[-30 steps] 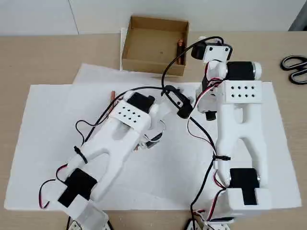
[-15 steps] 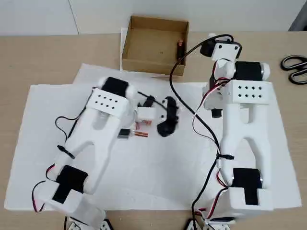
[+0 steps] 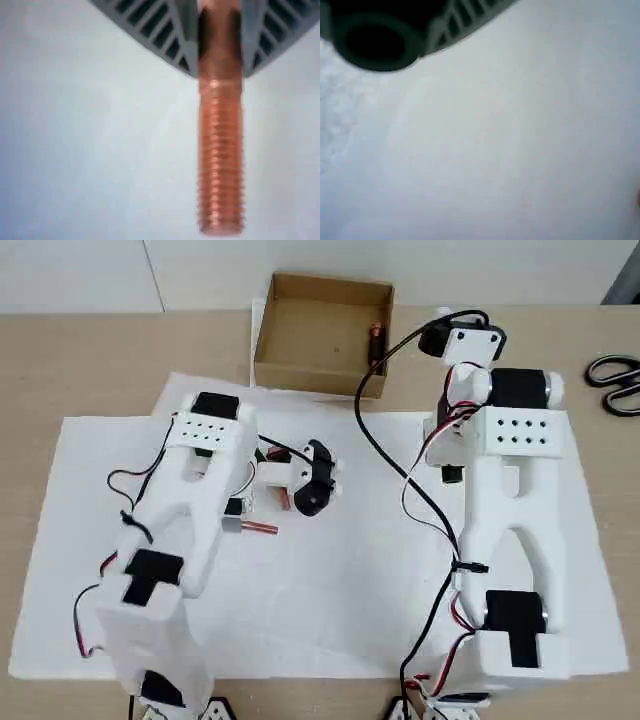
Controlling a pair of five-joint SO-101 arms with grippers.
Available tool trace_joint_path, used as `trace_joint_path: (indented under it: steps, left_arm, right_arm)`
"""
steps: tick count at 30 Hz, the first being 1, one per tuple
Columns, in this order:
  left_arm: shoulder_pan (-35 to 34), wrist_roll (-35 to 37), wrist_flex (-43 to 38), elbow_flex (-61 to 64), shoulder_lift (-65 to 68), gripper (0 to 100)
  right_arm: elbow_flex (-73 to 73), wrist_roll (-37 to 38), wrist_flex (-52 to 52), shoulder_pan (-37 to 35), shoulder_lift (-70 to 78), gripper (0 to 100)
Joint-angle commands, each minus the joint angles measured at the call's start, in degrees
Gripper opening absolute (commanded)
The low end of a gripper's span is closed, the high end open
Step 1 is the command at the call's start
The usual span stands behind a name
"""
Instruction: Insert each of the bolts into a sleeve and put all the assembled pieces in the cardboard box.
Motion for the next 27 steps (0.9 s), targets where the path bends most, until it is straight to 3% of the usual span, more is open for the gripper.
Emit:
trace_joint_path:
  steps: [1, 7, 14, 19, 21, 23, 27]
  left_arm:
    - [-1.23, -20.92, 1.14, -4.35, 1.85, 1]
    - [-1.49, -18.99, 0.88, -5.05, 3.16, 7]
    - [-1.49, -17.67, 0.97, -6.73, 2.9, 8]
    - [-1.41, -6.33, 0.97, -13.85, 2.81, 7]
    - [-1.32, 3.16, 0.97, -18.95, 2.81, 7]
    - [-1.32, 18.73, 0.97, -24.31, 2.81, 7]
    - [-1.49, 64.88, 1.32, -31.69, 2.73, 7]
  right_arm:
    - [-0.35, -0.35, -0.48, -1.45, -3.38, 0.3]
    - [-0.35, -0.35, -0.84, -3.91, -3.03, 0.3]
    - [-0.26, -0.44, -0.84, -3.82, -2.95, 0.3]
    - [-0.26, -0.44, -0.84, -3.74, -2.95, 0.3]
    - [-0.26, -0.35, -0.84, -3.74, -3.03, 0.3]
    - [-0.26, -0.26, -0.84, -3.74, -3.21, 0.3]
    - [-0.26, -0.18, -1.01, -3.74, -3.3, 0.3]
